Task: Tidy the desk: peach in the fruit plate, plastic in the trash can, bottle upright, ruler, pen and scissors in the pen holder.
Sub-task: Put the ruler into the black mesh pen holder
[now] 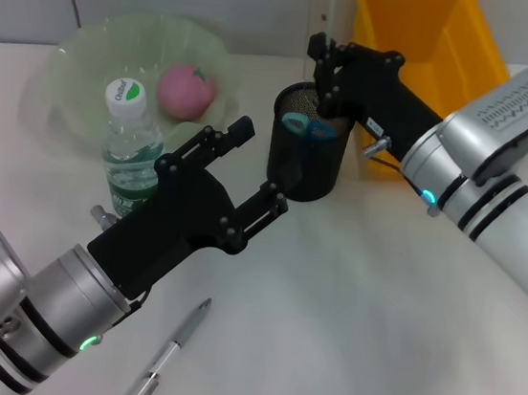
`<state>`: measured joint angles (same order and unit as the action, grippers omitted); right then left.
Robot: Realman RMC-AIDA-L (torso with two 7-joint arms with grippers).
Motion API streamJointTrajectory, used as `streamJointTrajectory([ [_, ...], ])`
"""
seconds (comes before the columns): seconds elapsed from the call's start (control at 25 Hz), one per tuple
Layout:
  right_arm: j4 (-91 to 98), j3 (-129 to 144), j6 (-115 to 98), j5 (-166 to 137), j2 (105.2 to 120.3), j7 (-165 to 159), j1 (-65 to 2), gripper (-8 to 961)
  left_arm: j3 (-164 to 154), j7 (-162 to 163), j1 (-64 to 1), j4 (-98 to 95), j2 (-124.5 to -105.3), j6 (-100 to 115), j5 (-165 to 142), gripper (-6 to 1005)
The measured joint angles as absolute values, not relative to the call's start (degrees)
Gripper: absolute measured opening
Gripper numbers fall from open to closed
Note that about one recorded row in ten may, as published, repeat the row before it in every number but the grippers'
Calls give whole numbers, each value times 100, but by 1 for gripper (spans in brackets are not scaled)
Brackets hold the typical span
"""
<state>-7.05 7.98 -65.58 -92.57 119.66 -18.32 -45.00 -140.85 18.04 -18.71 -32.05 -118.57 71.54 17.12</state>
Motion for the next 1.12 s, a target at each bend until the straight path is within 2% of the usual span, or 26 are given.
streamJointTrajectory([
  [1.12, -809, 755, -6226, -9251, 11974, -1985, -4412, 100, -13947, 1819, -1837, -3181, -11848, 7184, 1705, 660],
])
